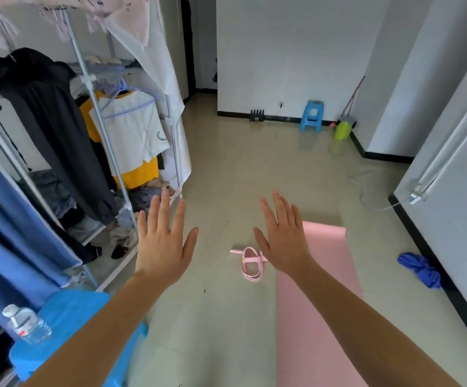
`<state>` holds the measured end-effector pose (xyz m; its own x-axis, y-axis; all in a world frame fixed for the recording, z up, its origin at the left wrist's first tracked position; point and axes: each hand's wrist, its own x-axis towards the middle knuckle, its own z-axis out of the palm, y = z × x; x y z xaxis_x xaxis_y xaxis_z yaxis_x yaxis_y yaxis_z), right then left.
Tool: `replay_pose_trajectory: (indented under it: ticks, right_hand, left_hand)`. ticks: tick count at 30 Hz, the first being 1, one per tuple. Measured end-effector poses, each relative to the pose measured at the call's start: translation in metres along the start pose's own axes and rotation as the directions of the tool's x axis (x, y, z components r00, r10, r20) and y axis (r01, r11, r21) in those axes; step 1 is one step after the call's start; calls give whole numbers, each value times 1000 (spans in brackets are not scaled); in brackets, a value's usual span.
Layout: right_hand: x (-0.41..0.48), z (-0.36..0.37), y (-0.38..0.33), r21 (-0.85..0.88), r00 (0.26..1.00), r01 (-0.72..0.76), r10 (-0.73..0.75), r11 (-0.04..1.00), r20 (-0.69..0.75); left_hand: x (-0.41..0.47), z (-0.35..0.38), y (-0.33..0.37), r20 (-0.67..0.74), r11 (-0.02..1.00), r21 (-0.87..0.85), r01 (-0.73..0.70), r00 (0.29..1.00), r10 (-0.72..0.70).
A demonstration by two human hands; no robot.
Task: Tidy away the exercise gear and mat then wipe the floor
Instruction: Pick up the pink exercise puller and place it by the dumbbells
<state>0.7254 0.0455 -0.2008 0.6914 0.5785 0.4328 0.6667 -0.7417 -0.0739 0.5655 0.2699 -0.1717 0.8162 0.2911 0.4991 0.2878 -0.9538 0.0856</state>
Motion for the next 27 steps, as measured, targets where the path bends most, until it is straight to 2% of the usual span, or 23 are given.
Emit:
replay_pose_trajectory:
  ticks: [4,10,16,22,25,27]
  right_hand:
    - [74,42,19,-46,991,-97,101,994,90]
    - [142,77,86,-105,949,-312,315,944,9]
    - [188,154,168,-128,845,-532,535,837,-15]
    - [259,246,240,-75,696,-710,714,700,76]
    - [311,273,263,-85,658,-744,749,663,83]
    - [335,282,270,-84,647,-753,757,653,92]
  left_hand:
    - [102,59,-37,93,996,-53,-67,993,71]
    - [257,146,-16,157,959,-109,-263,948,278]
    - [360,283,32,277,893,-191,-407,850,447]
    - [456,409,61,449,835,-195,-514,710,542]
    - [517,439,67,457,803,-193,-564,672,582]
    - [546,448,70,411,775,-205,-597,667,622]
